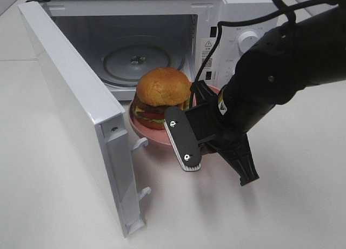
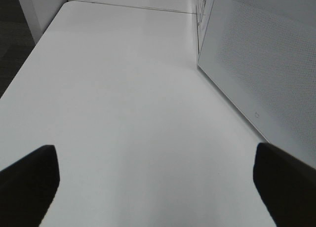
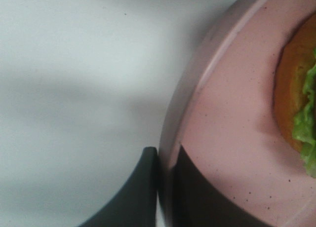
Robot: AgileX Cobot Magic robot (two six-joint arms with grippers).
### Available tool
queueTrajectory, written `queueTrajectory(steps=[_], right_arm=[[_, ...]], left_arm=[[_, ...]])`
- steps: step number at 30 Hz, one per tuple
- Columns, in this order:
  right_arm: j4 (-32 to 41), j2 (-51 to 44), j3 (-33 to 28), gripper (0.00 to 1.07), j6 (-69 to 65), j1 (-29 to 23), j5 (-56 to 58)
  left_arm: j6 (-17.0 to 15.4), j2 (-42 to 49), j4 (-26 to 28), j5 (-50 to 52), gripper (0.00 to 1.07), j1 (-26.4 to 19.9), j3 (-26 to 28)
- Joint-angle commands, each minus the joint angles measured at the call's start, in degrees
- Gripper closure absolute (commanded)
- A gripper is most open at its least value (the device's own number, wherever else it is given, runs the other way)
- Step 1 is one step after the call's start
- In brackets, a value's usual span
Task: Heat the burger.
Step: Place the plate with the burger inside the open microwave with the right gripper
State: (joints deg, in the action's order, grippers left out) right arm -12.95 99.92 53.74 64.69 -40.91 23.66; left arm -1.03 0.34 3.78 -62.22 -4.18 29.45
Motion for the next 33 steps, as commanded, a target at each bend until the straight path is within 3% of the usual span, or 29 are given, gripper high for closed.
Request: queueTrajectory(steps=[1, 19, 33], right_arm=[[0.23, -0.06, 2.01, 1.07, 1.66, 0.34, -1.60], [1.66, 8.08, 14.44, 1.07, 3.32, 1.03, 3.27], [1.66, 8.65, 17.53, 1.07, 5.39, 1.03, 3.90]], left_arm=[[-0.11, 0.57, 0.23, 0.92, 0.07, 0.17, 0.06], [-0.11, 0.29, 0.23, 0.92, 0.07, 0.17, 0.06], [-0.11, 0.29, 0.23, 0.92, 0.07, 0.17, 0.06]])
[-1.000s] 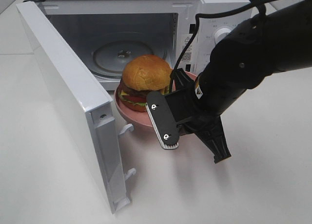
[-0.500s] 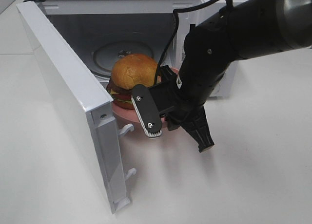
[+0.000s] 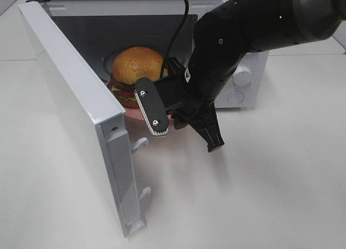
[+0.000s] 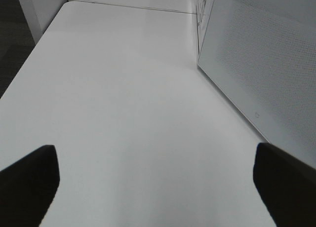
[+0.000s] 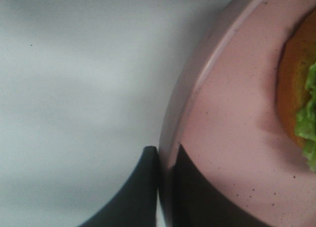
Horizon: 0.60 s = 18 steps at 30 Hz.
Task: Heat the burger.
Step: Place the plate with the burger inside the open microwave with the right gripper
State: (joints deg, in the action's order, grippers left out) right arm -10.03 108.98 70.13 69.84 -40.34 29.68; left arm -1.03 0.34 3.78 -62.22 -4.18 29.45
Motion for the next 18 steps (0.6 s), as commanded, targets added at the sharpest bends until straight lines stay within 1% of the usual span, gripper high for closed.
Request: queueTrajectory(steps=[1, 13, 15, 16, 18], right_arm=[[-1.26, -0.40, 1.15, 1.07, 0.34, 0.46, -2.12], [-1.03, 0.00, 1.72, 1.07, 2.06, 0.46, -1.83], [-0.29, 0.97, 3.84, 1.07, 2.06, 0.46, -1.32], [-0.29, 0.97, 3.84, 1.07, 2.06, 0.46, -1.32], [0.06, 2.52, 6.59, 1.07, 2.06, 0.40, -0.46]], left_arm=[[-0.11, 0.29, 0.23, 0.92, 0.07, 0.17, 0.06], [-0.11, 0.29, 0.23, 0.92, 0.07, 0.17, 0.06], [-0.11, 0.29, 0.23, 0.92, 0.07, 0.17, 0.06], [-0.11, 0.29, 0.23, 0.92, 0.07, 0.17, 0.06], [-0.11, 0.29, 0.23, 0.92, 0.07, 0.17, 0.06]])
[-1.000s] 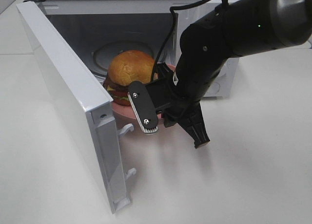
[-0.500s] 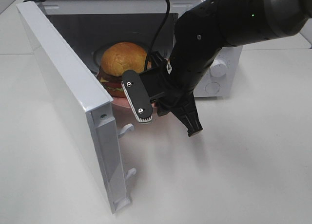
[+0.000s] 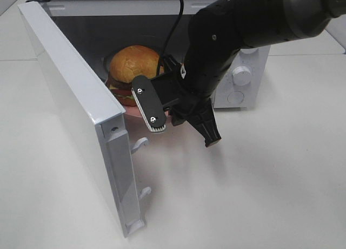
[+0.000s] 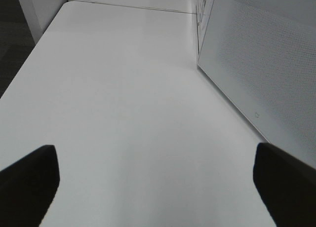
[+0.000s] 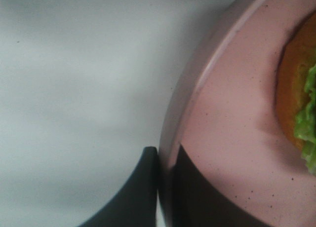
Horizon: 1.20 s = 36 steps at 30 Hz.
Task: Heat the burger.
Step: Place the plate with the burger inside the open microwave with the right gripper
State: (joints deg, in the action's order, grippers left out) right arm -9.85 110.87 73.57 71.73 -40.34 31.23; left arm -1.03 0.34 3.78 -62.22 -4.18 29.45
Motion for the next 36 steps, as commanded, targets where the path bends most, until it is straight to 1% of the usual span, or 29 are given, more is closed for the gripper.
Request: queueTrajectory(steps=[1, 2, 6, 7, 8, 9, 10, 11, 13, 14, 15, 16, 17, 19, 20, 21, 22, 24, 25, 26, 27, 29, 30, 31, 32, 34, 36], right_arm=[[-0.11, 0.63, 3.15, 1.07, 0.17, 0.40, -2.01], [-0.11, 1.66, 4.64, 1.07, 0.29, 0.40, -1.32], [0.00, 3.04, 6.88, 1.07, 0.34, 0.40, -0.69], [0.00, 4.24, 8.88, 1.07, 0.40, 0.40, 0.17], [0.00, 4.24, 8.88, 1.07, 0.40, 0.40, 0.17], [0.00, 5.33, 11.46, 1.07, 0.40, 0.40, 1.95], [0.00, 5.96, 12.72, 1.07, 0.40, 0.40, 2.86], [0.00, 5.96, 12.72, 1.07, 0.40, 0.40, 2.86], [0.06, 7.79, 15.93, 1.07, 0.34, 0.40, 5.04], [0.06, 7.79, 15.93, 1.07, 0.34, 0.40, 5.04], [0.06, 9.11, 17.99, 1.07, 0.34, 0.40, 6.13], [0.06, 9.11, 17.99, 1.07, 0.34, 0.40, 6.13], [0.46, 10.26, 20.05, 1.07, 0.34, 0.40, 7.28], [0.63, 10.71, 20.91, 1.07, 0.34, 0.40, 8.19], [1.15, 11.97, 23.15, 1.07, 0.34, 0.40, 10.08], [1.15, 11.97, 23.15, 1.07, 0.34, 0.40, 10.08], [1.15, 12.95, 25.10, 1.07, 0.34, 0.40, 11.23], [1.15, 13.41, 26.18, 1.07, 0.34, 0.40, 11.34], [1.15, 14.38, 28.36, 1.07, 0.34, 0.40, 11.34], [1.15, 14.38, 28.36, 1.07, 0.34, 0.40, 11.34], [1.15, 15.36, 30.54, 1.07, 0.34, 0.40, 11.80], [1.15, 15.70, 31.46, 1.07, 0.29, 0.40, 12.03], [1.15, 16.79, 33.69, 1.07, 0.29, 0.40, 13.01], [1.15, 16.79, 33.69, 1.07, 0.29, 0.40, 13.01], [1.09, 17.93, 35.64, 1.07, 0.00, 0.46, 14.04], [1.09, 18.33, 36.55, 1.07, -0.17, 0.46, 14.50], [0.74, 19.77, 38.85, 1.07, -1.15, 0.46, 14.95]], left_arm=[[-0.11, 0.29, 0.23, 0.92, 0.07, 0.17, 0.06], [-0.11, 0.29, 0.23, 0.92, 0.07, 0.17, 0.06], [-0.11, 0.29, 0.23, 0.92, 0.07, 0.17, 0.06], [-0.11, 0.29, 0.23, 0.92, 0.07, 0.17, 0.06], [-0.11, 0.29, 0.23, 0.92, 0.07, 0.17, 0.06], [-0.11, 0.29, 0.23, 0.92, 0.07, 0.17, 0.06], [-0.11, 0.29, 0.23, 0.92, 0.07, 0.17, 0.06], [-0.11, 0.29, 0.23, 0.92, 0.07, 0.17, 0.06], [-0.11, 0.29, 0.23, 0.92, 0.07, 0.17, 0.06], [-0.11, 0.29, 0.23, 0.92, 0.07, 0.17, 0.06], [-0.11, 0.29, 0.23, 0.92, 0.07, 0.17, 0.06], [-0.11, 0.29, 0.23, 0.92, 0.07, 0.17, 0.06], [-0.11, 0.29, 0.23, 0.92, 0.07, 0.17, 0.06], [-0.11, 0.29, 0.23, 0.92, 0.07, 0.17, 0.06], [-0.11, 0.29, 0.23, 0.92, 0.07, 0.17, 0.06], [-0.11, 0.29, 0.23, 0.92, 0.07, 0.17, 0.06], [-0.11, 0.29, 0.23, 0.92, 0.07, 0.17, 0.06], [-0.11, 0.29, 0.23, 0.92, 0.07, 0.17, 0.06], [-0.11, 0.29, 0.23, 0.92, 0.07, 0.17, 0.06], [-0.11, 0.29, 0.23, 0.92, 0.07, 0.17, 0.06], [-0.11, 0.29, 0.23, 0.92, 0.07, 0.17, 0.06], [-0.11, 0.29, 0.23, 0.92, 0.07, 0.17, 0.06], [-0.11, 0.29, 0.23, 0.92, 0.07, 0.17, 0.06], [-0.11, 0.29, 0.23, 0.92, 0.07, 0.17, 0.06], [-0.11, 0.29, 0.23, 0.92, 0.07, 0.17, 0.06], [-0.11, 0.29, 0.23, 0.92, 0.07, 0.17, 0.06], [-0.34, 0.29, 0.00, 0.92, 0.07, 0.17, 0.06]])
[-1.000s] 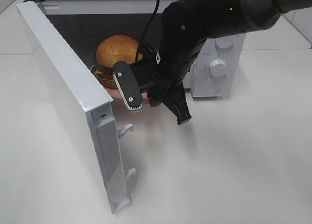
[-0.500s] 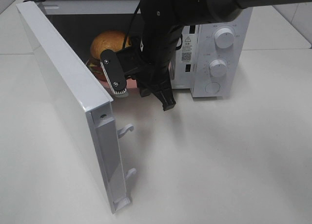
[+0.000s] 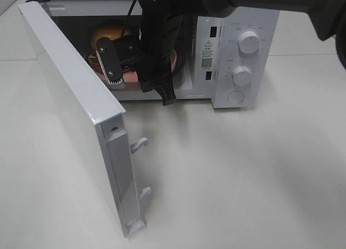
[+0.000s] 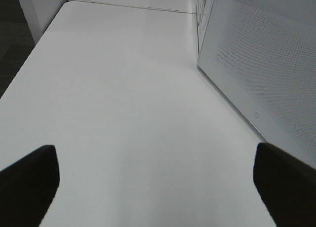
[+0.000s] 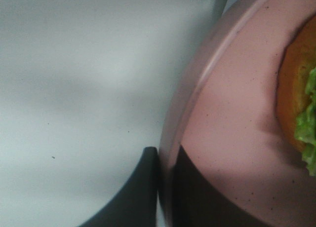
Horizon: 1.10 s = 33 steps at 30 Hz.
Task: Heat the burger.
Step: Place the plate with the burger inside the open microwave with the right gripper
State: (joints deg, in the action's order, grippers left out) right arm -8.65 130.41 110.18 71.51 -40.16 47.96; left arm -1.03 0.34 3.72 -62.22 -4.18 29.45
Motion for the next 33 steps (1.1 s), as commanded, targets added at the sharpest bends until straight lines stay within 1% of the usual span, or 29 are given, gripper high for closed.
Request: queueTrajectory(steps=[1, 3, 5, 16, 18, 20, 21, 33], right_arm=[[-0.46, 0.23, 2.23, 1.07, -0.92, 0.29, -1.78], [-0.74, 0.52, 2.86, 1.07, -0.92, 0.29, -1.78], [-1.26, 2.41, 6.13, 1.07, -3.32, 0.29, -0.80], [-1.49, 5.04, 10.31, 1.07, -5.79, 0.80, -0.46], [-1.83, 6.93, 12.83, 1.07, -9.05, 1.49, -0.29], [-1.72, 7.45, 13.52, 1.07, -9.51, 1.60, -0.06], [-1.72, 8.14, 14.95, 1.07, -9.57, 1.60, 0.57], [-1.78, 8.77, 15.53, 1.07, -9.51, 1.60, 0.74]], left_arm=[[-0.34, 0.29, 0.06, 0.92, 0.07, 0.17, 0.06], [-0.34, 0.29, 0.06, 0.92, 0.07, 0.17, 0.06], [-0.34, 0.29, 0.06, 0.92, 0.07, 0.17, 0.06], [-0.29, 0.29, 0.06, 0.92, 0.07, 0.17, 0.06], [-0.23, 0.29, 0.11, 0.92, 0.07, 0.17, 0.06], [-0.23, 0.29, 0.11, 0.92, 0.07, 0.17, 0.06], [-0.23, 0.29, 0.11, 0.92, 0.07, 0.17, 0.06], [-0.23, 0.29, 0.11, 0.92, 0.07, 0.17, 0.06]])
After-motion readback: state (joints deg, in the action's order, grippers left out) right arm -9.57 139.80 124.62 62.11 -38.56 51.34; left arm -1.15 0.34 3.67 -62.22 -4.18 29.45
